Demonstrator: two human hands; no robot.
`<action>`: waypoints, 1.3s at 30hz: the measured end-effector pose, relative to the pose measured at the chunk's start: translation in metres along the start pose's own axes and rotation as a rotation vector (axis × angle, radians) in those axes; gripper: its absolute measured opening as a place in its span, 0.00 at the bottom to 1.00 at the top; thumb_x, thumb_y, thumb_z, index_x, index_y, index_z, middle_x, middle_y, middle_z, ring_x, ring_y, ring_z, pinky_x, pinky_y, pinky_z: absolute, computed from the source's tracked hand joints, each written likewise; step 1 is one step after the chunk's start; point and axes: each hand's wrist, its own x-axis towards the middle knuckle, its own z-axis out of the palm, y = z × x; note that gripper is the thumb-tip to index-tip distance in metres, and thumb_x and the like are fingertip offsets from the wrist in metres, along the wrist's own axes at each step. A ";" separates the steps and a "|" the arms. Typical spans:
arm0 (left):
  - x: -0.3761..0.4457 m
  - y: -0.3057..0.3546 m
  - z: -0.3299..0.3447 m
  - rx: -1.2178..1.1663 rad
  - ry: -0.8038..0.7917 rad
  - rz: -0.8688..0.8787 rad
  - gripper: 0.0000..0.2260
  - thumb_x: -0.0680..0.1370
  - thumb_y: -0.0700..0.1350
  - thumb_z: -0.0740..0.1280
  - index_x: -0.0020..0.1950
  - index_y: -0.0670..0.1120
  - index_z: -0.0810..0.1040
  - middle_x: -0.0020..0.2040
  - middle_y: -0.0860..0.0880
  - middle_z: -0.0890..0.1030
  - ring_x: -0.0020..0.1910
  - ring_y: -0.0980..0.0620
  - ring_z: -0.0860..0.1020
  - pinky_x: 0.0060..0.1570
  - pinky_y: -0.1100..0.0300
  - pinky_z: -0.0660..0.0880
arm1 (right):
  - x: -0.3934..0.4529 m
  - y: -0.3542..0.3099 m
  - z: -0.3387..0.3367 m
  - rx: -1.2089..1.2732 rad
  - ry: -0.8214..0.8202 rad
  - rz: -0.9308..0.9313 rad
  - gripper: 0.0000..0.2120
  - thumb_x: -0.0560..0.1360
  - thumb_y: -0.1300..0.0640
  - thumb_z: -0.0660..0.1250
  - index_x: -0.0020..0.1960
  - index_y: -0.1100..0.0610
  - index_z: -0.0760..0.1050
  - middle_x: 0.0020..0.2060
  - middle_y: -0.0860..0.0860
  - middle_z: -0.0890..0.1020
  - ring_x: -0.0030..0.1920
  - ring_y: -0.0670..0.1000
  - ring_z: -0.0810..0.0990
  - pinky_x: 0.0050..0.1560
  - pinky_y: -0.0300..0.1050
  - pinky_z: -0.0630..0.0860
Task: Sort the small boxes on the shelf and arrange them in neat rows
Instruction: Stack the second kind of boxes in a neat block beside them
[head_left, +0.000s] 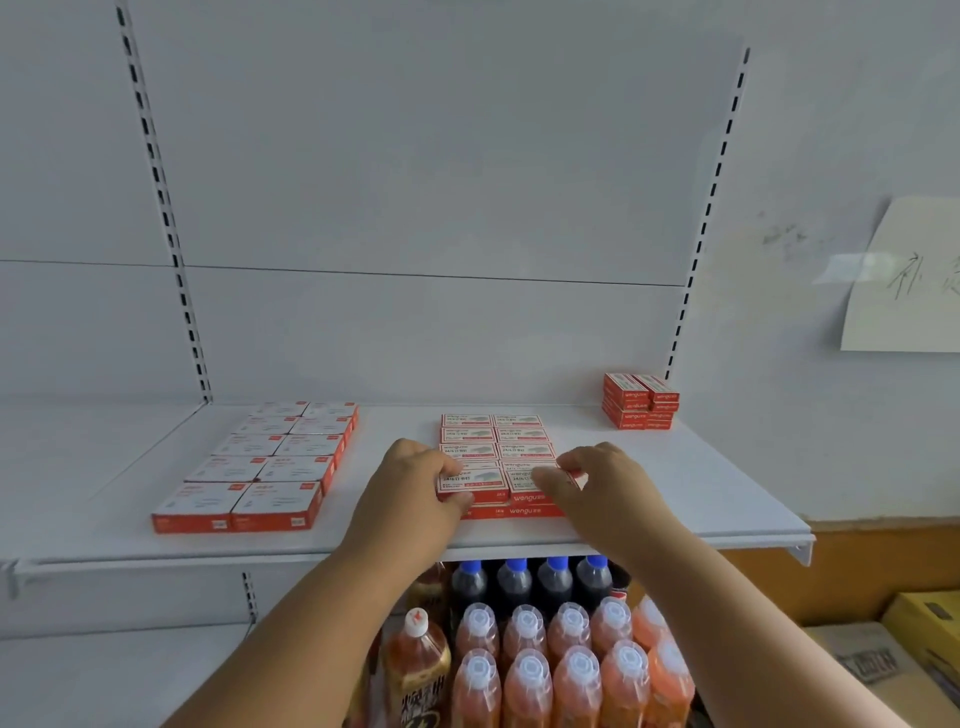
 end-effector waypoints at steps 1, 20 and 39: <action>0.000 -0.002 0.001 0.005 -0.010 0.015 0.18 0.76 0.49 0.73 0.65 0.51 0.77 0.63 0.55 0.72 0.53 0.58 0.75 0.52 0.69 0.71 | -0.001 0.003 0.000 0.012 -0.024 -0.017 0.24 0.74 0.40 0.67 0.63 0.53 0.76 0.54 0.46 0.74 0.47 0.46 0.77 0.47 0.38 0.70; 0.008 0.004 -0.012 0.155 -0.095 0.095 0.19 0.75 0.52 0.73 0.65 0.53 0.77 0.62 0.54 0.73 0.53 0.56 0.74 0.51 0.67 0.70 | 0.000 0.004 -0.007 -0.034 -0.034 -0.101 0.24 0.73 0.40 0.69 0.66 0.49 0.75 0.55 0.43 0.71 0.47 0.44 0.74 0.49 0.36 0.66; 0.089 0.135 0.101 0.092 -0.012 0.213 0.09 0.79 0.48 0.66 0.57 0.53 0.81 0.55 0.51 0.74 0.54 0.50 0.74 0.52 0.60 0.71 | 0.102 0.124 -0.076 0.049 0.119 -0.104 0.11 0.75 0.51 0.68 0.56 0.53 0.79 0.52 0.51 0.77 0.50 0.52 0.77 0.46 0.40 0.69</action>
